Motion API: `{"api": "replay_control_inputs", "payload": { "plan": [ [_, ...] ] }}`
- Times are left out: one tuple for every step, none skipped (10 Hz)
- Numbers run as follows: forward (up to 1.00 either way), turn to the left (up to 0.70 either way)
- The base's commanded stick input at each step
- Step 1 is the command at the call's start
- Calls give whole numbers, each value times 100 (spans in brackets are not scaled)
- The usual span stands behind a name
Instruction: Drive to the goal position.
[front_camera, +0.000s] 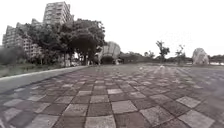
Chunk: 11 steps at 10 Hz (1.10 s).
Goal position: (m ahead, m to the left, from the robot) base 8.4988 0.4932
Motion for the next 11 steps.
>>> {"api": "replay_control_inputs", "payload": {
  "plan": [
    [100, 0],
    [100, 0],
    [100, 0],
    [100, 0],
    [100, 0],
    [100, 39],
    [100, 40],
    [100, 40],
    [100, 31],
    [100, 3],
    [100, 0]
  ]
}}
